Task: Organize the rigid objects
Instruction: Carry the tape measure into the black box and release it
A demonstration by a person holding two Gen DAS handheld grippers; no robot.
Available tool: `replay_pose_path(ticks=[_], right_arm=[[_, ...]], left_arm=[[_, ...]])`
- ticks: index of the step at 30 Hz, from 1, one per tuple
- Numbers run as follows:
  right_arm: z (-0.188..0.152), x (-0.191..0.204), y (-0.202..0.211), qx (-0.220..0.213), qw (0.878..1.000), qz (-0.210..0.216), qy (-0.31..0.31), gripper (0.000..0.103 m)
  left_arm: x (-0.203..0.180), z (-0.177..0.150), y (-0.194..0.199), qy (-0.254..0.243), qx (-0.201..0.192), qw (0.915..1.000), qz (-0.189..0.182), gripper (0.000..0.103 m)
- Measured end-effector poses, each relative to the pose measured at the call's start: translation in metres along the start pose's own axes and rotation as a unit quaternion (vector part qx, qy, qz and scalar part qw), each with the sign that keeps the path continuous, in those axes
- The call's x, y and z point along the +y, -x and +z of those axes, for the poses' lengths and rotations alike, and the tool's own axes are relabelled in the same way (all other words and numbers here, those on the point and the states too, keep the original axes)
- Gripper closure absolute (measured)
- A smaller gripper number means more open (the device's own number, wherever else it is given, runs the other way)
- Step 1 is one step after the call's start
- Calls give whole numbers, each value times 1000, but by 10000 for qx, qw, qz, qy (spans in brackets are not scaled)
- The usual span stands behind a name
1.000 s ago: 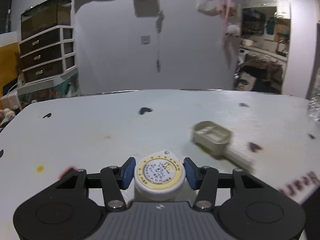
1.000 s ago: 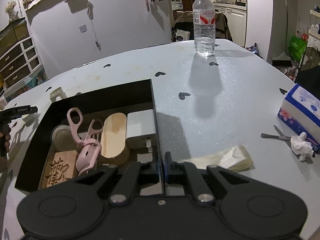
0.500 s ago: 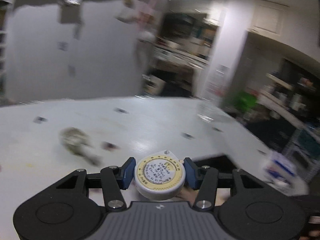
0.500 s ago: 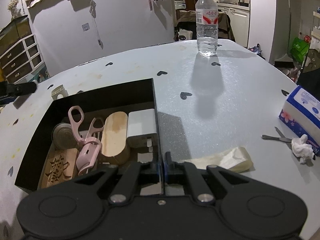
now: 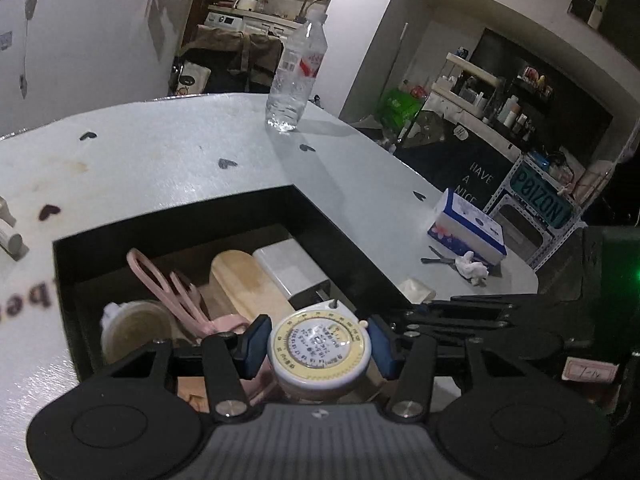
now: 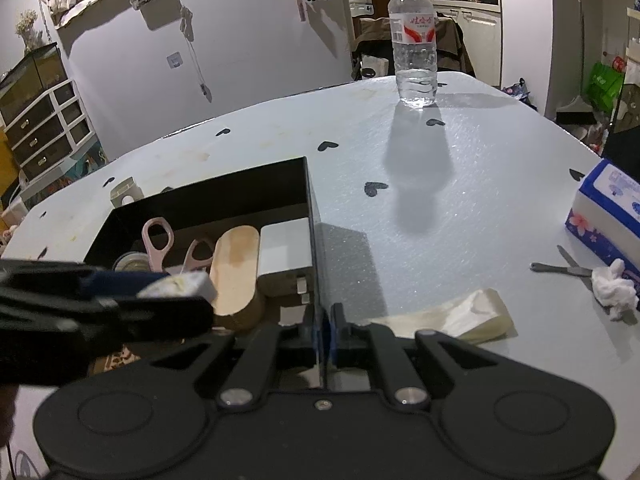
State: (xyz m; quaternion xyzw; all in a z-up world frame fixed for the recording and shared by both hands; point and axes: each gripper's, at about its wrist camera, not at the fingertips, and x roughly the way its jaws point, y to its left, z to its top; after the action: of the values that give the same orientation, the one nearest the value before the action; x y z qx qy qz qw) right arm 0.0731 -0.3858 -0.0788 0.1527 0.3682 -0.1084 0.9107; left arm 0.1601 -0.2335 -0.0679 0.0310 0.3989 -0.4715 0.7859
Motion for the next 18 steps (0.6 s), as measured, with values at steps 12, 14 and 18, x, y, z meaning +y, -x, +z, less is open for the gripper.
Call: replay_pose_path(ticks=[12,14,18], right_arm=[[0,-5,-1,25,9998,163,-114,94],[0,-6,-1,19,9998,168,-124,94],[0,-6,-1,18,9997,174,-144,94]], left_arm=[[13,-5,6,560,46,9974,-452,30],[13,-7,9,545,28,9975,-452,30],[11,-9,13,476,-14,9980,-422,30]])
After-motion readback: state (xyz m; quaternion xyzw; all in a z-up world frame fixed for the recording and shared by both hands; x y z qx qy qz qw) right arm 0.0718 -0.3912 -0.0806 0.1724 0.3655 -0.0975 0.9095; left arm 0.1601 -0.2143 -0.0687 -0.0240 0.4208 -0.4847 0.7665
